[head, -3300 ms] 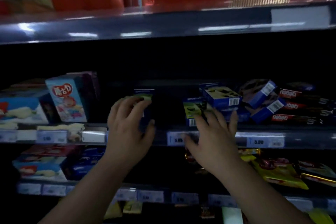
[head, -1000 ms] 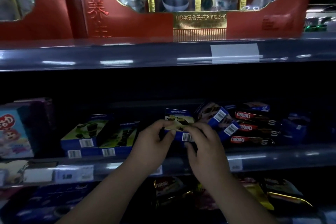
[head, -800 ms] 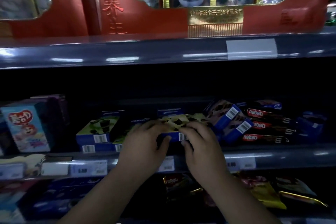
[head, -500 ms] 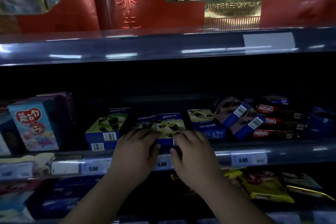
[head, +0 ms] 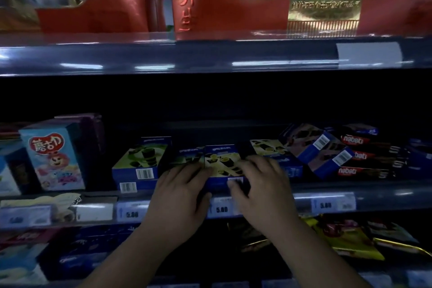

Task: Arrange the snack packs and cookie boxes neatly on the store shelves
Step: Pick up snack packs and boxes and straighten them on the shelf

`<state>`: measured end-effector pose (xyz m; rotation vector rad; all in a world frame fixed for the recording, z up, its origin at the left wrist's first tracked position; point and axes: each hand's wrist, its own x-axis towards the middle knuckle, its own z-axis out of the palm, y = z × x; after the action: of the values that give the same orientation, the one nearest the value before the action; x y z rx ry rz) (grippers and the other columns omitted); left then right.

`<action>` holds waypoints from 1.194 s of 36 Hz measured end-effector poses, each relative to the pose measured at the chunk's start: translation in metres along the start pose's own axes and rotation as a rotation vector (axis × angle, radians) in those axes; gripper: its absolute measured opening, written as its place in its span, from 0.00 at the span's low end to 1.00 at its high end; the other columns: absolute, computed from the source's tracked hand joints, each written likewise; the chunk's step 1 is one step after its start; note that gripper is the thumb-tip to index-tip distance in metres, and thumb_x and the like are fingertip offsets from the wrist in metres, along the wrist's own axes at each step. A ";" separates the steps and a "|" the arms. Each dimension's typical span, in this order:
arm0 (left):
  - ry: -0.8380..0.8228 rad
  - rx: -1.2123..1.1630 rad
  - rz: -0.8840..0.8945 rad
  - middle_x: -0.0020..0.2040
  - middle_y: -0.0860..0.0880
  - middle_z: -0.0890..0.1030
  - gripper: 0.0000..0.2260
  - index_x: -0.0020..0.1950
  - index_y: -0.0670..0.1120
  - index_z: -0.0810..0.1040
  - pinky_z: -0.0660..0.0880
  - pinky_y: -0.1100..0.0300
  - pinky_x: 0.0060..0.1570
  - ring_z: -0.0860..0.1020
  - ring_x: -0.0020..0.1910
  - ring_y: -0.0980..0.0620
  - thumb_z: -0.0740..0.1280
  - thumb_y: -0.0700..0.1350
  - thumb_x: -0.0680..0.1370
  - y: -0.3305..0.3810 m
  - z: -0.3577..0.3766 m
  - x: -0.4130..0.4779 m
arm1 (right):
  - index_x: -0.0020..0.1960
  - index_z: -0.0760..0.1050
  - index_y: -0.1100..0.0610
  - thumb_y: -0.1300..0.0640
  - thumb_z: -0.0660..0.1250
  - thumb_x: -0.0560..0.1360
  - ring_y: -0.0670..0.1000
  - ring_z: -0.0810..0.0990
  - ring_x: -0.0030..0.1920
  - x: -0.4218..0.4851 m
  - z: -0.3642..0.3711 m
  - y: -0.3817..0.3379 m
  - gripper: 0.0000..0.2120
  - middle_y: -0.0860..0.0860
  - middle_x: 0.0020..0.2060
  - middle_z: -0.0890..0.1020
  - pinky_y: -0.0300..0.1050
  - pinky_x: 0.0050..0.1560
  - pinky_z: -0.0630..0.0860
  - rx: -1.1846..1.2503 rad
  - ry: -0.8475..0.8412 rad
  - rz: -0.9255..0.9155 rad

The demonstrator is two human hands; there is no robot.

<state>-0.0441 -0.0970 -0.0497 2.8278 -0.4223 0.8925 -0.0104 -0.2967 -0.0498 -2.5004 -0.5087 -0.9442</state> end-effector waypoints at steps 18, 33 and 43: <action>0.147 -0.033 0.079 0.57 0.54 0.81 0.17 0.61 0.52 0.79 0.72 0.52 0.51 0.78 0.53 0.48 0.62 0.54 0.76 0.025 0.024 0.018 | 0.69 0.64 0.50 0.28 0.58 0.72 0.61 0.73 0.60 0.022 -0.027 0.038 0.35 0.54 0.66 0.67 0.57 0.57 0.67 -0.284 -0.238 0.424; 0.154 -1.163 -0.578 0.61 0.54 0.77 0.10 0.61 0.61 0.72 0.74 0.58 0.53 0.77 0.58 0.55 0.64 0.52 0.80 0.031 -0.031 0.049 | 0.52 0.71 0.48 0.48 0.68 0.68 0.39 0.70 0.62 0.010 -0.036 0.040 0.14 0.42 0.61 0.67 0.33 0.59 0.69 0.733 0.233 -0.019; -0.166 -1.801 -0.648 0.56 0.38 0.83 0.13 0.62 0.41 0.78 0.82 0.51 0.41 0.82 0.47 0.44 0.63 0.38 0.78 0.024 -0.060 0.057 | 0.62 0.71 0.38 0.59 0.65 0.78 0.42 0.77 0.61 0.027 -0.041 0.026 0.19 0.33 0.56 0.78 0.40 0.54 0.75 1.232 0.176 0.215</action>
<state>-0.0386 -0.1189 0.0334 1.1495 -0.1143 -0.0523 -0.0008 -0.3340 -0.0102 -1.3092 -0.5181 -0.4867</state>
